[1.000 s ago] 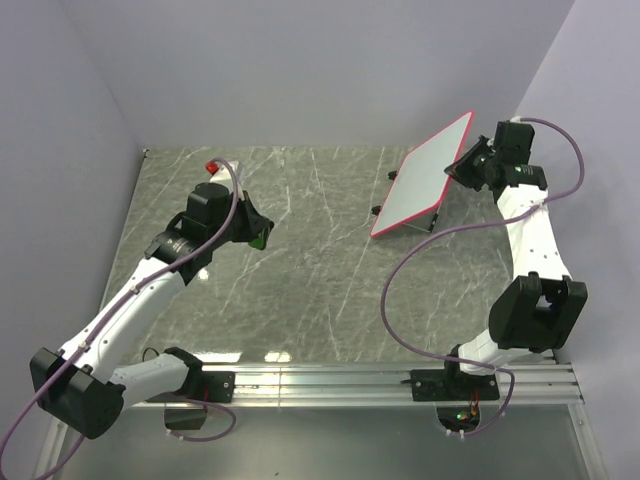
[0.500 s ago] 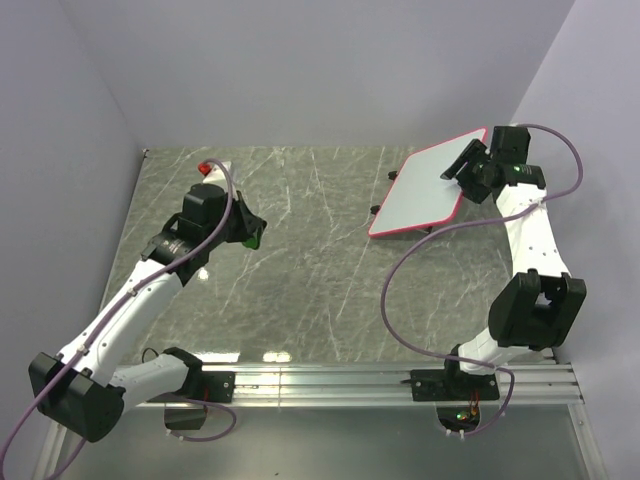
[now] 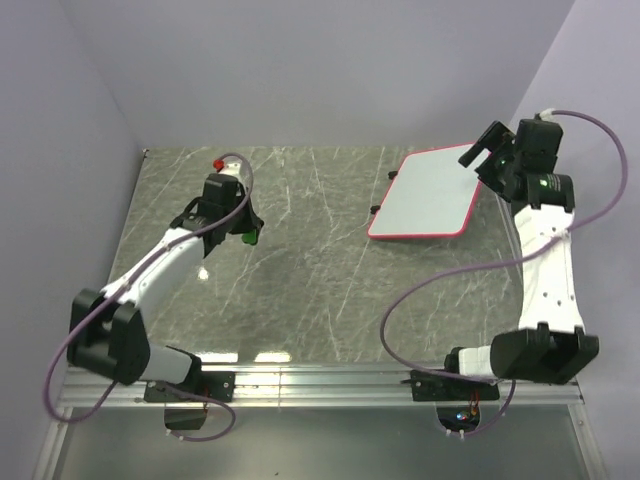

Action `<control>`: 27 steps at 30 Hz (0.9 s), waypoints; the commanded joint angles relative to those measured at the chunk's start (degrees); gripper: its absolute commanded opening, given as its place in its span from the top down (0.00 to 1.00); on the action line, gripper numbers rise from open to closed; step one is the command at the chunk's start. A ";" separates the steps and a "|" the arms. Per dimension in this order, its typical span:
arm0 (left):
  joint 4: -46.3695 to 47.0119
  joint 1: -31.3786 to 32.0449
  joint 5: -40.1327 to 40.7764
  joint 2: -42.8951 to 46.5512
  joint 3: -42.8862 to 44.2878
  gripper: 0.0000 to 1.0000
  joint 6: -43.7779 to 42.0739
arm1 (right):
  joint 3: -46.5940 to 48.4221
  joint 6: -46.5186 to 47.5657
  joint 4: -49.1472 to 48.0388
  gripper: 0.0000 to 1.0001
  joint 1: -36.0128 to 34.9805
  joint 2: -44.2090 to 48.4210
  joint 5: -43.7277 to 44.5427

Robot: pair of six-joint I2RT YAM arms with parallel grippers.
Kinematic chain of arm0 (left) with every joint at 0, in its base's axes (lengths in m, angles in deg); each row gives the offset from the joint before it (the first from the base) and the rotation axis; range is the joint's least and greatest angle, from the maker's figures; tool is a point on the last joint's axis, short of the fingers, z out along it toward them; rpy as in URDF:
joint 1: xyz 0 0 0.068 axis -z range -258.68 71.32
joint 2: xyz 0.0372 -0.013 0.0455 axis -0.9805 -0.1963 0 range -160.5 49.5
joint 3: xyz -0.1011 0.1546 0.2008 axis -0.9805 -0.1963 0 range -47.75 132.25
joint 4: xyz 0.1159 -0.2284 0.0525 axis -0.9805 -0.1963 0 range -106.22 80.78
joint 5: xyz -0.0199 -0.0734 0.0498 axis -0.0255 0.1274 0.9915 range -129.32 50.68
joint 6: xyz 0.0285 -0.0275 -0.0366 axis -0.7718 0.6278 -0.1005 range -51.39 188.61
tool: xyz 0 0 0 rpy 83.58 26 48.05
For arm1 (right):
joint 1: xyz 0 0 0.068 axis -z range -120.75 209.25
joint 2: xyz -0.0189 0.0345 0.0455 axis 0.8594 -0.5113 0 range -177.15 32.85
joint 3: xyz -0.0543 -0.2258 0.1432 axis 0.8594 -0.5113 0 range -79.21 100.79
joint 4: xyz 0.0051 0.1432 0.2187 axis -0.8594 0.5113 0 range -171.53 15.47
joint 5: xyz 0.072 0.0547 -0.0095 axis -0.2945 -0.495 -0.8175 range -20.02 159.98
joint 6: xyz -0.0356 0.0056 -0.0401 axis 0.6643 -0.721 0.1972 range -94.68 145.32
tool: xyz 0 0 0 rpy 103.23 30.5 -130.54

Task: Erase the whiteboard

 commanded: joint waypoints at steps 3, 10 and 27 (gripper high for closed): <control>8.73 -2.10 -0.82 -12.12 2.25 1.00 -3.24 | -4.95 -0.67 2.33 0.02 -0.76 10.06 4.08; 9.53 -3.07 0.94 -26.53 10.60 0.83 -0.96 | -13.50 -1.29 1.11 0.02 -1.55 19.73 2.42; -6.11 -2.63 9.29 -11.28 16.94 0.27 1.59 | -18.51 1.70 -9.00 0.00 -3.57 30.53 -10.32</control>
